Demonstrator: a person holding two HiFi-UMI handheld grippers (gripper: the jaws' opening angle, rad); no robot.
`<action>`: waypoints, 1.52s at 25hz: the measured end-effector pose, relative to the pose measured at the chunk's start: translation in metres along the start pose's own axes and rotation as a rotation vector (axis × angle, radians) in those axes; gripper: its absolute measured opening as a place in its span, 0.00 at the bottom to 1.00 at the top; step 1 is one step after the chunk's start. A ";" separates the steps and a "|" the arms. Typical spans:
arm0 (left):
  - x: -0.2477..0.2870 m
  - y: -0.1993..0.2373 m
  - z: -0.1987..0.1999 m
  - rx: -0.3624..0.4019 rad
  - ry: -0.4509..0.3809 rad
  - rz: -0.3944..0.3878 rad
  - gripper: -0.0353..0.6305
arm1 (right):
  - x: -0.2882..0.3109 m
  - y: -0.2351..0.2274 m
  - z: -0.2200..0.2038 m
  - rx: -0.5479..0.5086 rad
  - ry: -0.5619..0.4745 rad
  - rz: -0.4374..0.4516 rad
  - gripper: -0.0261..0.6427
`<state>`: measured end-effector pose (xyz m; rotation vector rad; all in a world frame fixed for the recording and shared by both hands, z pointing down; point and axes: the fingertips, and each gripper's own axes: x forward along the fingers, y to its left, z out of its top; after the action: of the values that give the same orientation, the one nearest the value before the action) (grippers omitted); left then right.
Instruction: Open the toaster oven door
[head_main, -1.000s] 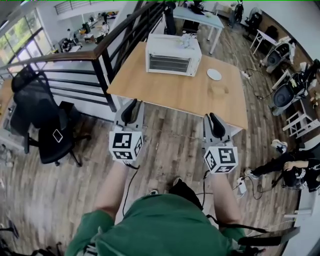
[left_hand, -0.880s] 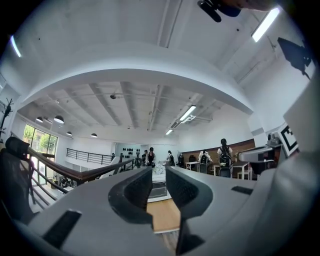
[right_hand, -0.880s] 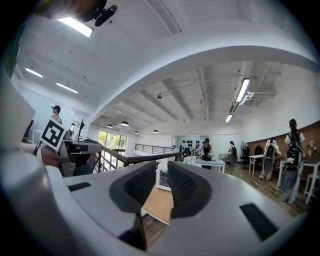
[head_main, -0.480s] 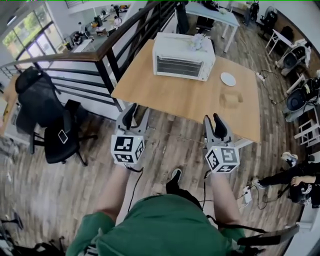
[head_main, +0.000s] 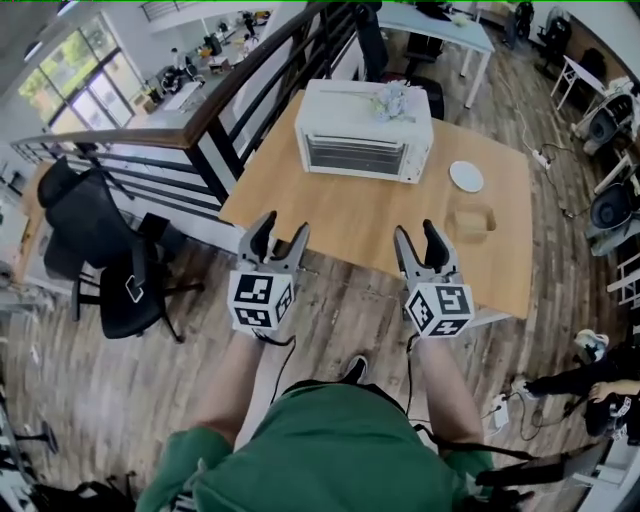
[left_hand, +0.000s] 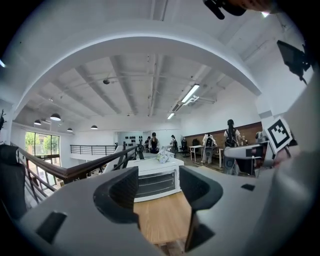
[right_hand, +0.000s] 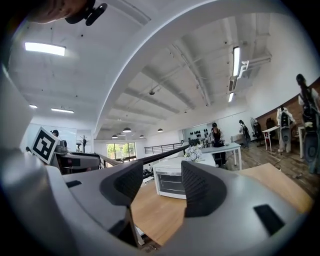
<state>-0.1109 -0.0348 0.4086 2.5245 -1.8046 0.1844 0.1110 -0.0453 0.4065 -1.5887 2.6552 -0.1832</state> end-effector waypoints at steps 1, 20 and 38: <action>0.007 0.000 -0.001 0.000 0.007 0.003 0.43 | 0.007 -0.005 -0.001 0.008 0.003 0.007 0.40; 0.131 0.084 -0.026 0.018 0.045 -0.013 0.44 | 0.150 -0.047 -0.051 0.394 0.059 -0.042 0.41; 0.236 0.140 -0.064 -0.130 0.135 -0.197 0.44 | 0.258 -0.116 -0.113 1.060 -0.087 -0.243 0.41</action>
<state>-0.1729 -0.2965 0.4931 2.5115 -1.4609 0.2173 0.0795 -0.3179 0.5391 -1.4007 1.7005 -1.2276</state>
